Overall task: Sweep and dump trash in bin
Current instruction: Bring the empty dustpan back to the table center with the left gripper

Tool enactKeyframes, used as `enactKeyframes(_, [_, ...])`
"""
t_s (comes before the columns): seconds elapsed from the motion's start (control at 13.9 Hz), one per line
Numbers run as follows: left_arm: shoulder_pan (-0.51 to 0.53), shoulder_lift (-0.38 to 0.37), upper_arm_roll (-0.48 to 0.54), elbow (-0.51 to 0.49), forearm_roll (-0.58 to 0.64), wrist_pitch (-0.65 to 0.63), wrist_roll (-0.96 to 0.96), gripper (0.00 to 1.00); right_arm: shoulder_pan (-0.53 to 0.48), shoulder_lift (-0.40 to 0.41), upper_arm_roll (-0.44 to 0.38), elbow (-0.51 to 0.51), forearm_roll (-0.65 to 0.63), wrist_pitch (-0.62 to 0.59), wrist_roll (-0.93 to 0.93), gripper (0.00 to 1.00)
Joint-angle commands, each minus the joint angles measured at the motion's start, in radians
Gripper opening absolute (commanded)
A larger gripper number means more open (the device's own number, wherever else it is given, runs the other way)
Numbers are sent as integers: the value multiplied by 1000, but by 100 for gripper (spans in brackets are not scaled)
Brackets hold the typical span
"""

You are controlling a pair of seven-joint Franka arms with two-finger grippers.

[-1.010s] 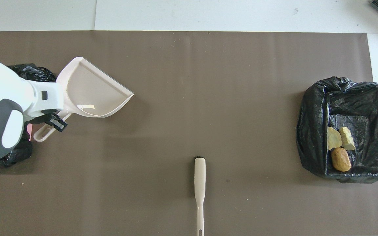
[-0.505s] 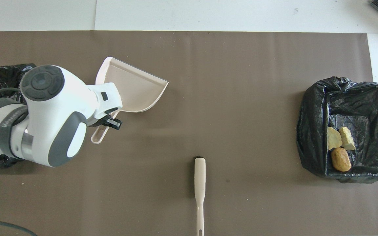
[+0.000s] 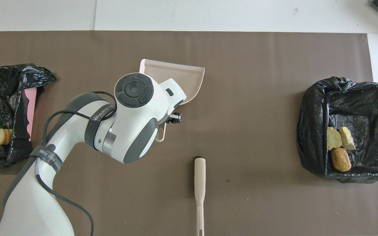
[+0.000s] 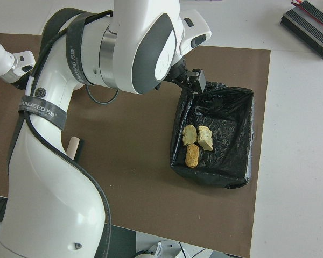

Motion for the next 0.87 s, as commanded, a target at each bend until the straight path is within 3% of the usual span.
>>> enactKeyframes(0.0, [-56, 81, 25, 76, -6, -5, -71, 0, 8, -17, 3, -20, 17, 17, -10, 100])
enactKeyframes(0.29, [-116, 199, 25, 183, -4, 17, -223, 0, 8, -14, 5, -17, 16, 17, -7, 100])
enactKeyframes(0.5, [-118, 204, 23, 186, -12, 31, -247, 0, 37, -14, 5, -19, 16, 16, -4, 100])
enactKeyframes(0.79, [-107, 202, 23, 169, -79, 148, -335, 0, 37, -14, 5, -17, 16, 16, -4, 100])
